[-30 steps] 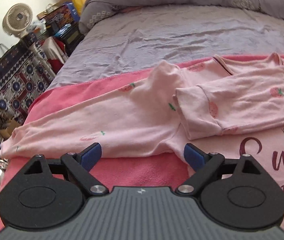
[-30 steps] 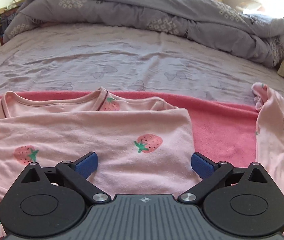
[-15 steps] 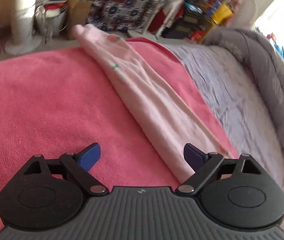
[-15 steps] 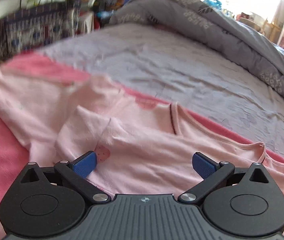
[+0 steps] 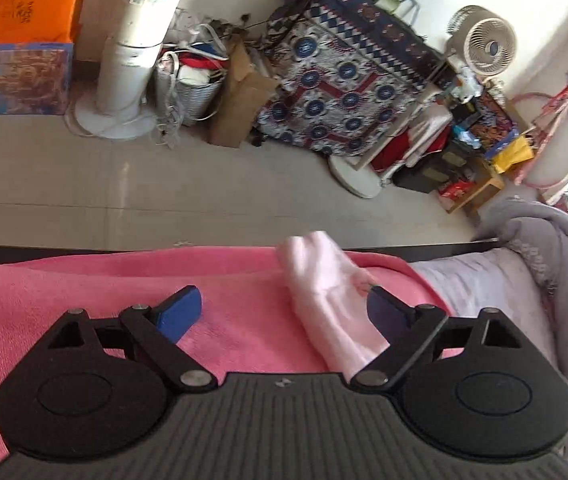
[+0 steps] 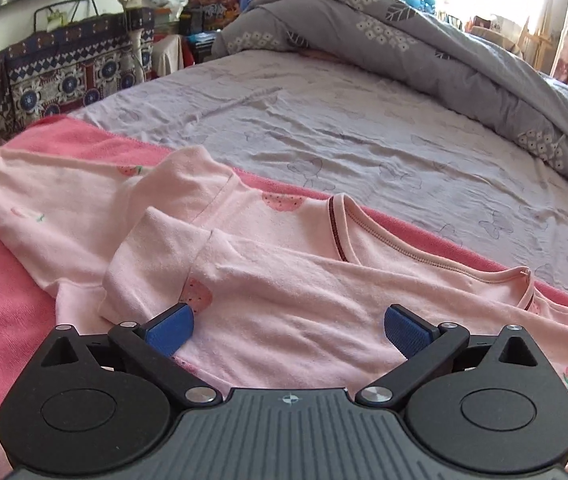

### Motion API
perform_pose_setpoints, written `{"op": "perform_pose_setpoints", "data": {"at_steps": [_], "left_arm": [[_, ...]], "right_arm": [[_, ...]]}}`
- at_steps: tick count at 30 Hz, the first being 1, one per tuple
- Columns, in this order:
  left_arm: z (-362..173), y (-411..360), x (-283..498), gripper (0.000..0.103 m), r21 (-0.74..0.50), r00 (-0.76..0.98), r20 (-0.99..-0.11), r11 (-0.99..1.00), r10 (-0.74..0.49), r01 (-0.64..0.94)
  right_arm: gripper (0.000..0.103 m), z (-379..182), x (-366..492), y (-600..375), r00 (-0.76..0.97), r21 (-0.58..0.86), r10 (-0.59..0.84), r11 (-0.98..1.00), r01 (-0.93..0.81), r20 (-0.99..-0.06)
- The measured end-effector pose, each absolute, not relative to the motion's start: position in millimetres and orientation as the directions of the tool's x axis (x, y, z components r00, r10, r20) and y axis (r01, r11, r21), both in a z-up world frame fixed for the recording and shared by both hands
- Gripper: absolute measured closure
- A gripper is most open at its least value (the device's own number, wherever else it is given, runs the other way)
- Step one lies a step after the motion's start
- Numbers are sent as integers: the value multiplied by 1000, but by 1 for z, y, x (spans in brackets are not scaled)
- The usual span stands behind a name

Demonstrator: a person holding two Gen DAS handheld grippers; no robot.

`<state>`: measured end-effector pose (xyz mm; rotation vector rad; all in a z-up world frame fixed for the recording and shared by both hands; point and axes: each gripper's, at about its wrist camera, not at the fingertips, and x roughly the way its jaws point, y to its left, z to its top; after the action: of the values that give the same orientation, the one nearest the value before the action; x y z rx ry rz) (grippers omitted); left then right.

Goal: Fold clothes

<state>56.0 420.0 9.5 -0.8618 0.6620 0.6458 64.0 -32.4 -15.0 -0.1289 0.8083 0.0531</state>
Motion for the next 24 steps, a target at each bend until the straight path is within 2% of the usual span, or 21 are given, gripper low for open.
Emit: {"op": "perform_pose_setpoints", "data": {"at_steps": [4, 8, 9, 10, 11, 12, 13, 14, 18, 24], "left_arm": [[-1, 427, 74, 12, -469, 640, -727, 502, 247, -727], [-12, 435, 78, 16, -680, 778, -608, 405, 155, -612], [-15, 436, 80, 21, -708, 794, -591, 379, 144, -596], [-17, 437, 82, 37, -698, 782, -605, 371, 151, -612], [-20, 439, 85, 45, -679, 763, -627, 370, 158, -635], [-23, 441, 86, 61, -662, 746, -647, 368, 159, -653], [-26, 443, 86, 85, -659, 740, -654, 361, 158, -659], [-27, 445, 84, 97, -671, 747, -647, 353, 152, -653], [-4, 437, 77, 99, -662, 775, -606, 426, 181, -617], [67, 398, 62, 100, -669, 871, -451, 572, 194, -474]], "right_arm": [[0, -22, 64, -41, 683, -13, 15, 999, -35, -730], [0, -21, 65, -39, 681, -25, 6, 999, -36, -733], [0, -21, 66, -39, 678, -25, 7, 999, -38, -735], [0, -21, 67, -40, 676, -22, 11, 999, -40, -737], [0, -21, 67, -40, 675, -21, 14, 999, -44, -738], [0, -21, 68, -41, 674, -21, 16, 999, -46, -738], [0, -21, 68, -41, 675, -21, 17, 999, -47, -738], [0, -21, 67, -41, 675, -20, 18, 999, -48, -737], [0, -14, 66, -39, 676, -50, -6, 998, -45, -737], [0, 6, 51, -47, 702, -81, -45, 997, -18, -710]]}}
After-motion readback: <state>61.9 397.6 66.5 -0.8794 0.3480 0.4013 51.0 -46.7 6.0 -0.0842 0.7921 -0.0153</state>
